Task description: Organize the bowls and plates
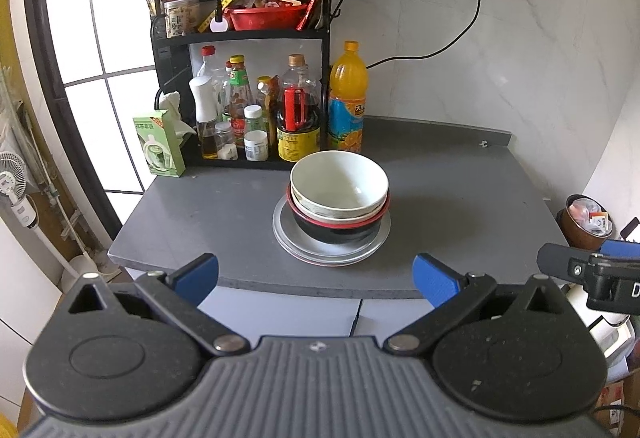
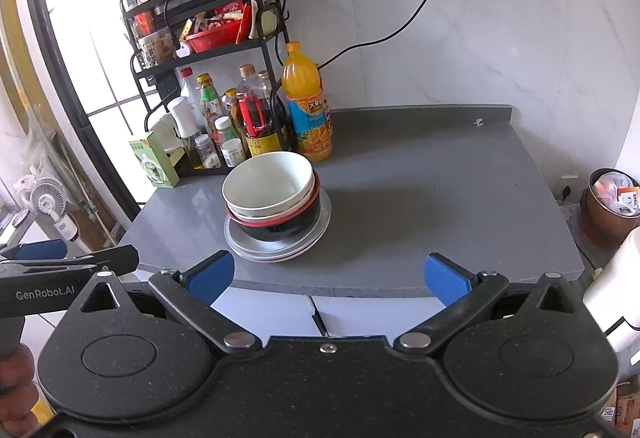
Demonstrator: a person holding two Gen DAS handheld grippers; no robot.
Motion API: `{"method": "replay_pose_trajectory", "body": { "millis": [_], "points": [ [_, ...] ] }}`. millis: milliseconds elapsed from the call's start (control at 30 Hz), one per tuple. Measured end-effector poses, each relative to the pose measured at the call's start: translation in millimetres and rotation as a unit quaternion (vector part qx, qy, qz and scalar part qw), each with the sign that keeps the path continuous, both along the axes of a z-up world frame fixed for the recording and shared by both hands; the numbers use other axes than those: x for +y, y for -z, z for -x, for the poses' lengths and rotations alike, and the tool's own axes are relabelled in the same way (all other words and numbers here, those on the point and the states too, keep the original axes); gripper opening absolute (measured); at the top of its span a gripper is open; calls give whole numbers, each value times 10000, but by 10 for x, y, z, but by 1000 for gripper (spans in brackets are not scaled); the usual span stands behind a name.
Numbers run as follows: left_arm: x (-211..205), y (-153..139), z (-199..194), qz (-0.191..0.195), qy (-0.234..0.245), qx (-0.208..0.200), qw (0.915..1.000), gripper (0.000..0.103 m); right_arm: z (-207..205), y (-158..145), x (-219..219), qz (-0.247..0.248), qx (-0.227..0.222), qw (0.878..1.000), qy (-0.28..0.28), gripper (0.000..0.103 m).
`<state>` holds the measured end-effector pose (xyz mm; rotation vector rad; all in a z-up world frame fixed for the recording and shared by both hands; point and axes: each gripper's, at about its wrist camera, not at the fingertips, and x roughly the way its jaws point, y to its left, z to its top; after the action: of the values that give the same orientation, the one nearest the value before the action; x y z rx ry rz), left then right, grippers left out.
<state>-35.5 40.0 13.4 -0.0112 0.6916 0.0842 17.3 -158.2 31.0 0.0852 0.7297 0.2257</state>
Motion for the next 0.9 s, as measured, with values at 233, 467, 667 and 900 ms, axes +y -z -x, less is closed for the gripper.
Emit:
{"method": "replay_pose_trajectory", "body": {
  "millis": [233, 467, 667, 900],
  "points": [
    [-39, 18, -5, -29, 25, 33, 10000, 103, -4, 13, -39, -62, 43, 10000, 9, 102],
    [-78, 2, 0, -87, -2, 19, 10000, 103, -12, 29, -58, -49, 54, 10000, 17, 102],
    [-56, 9, -64, -11, -104, 64, 9999, 103, -50, 37, -111, -39, 64, 10000, 55, 102],
    [-60, -5, -149, -125, -120, 114, 9998, 103, -70, 50, -120, -72, 92, 9999, 94, 103]
  ]
}}
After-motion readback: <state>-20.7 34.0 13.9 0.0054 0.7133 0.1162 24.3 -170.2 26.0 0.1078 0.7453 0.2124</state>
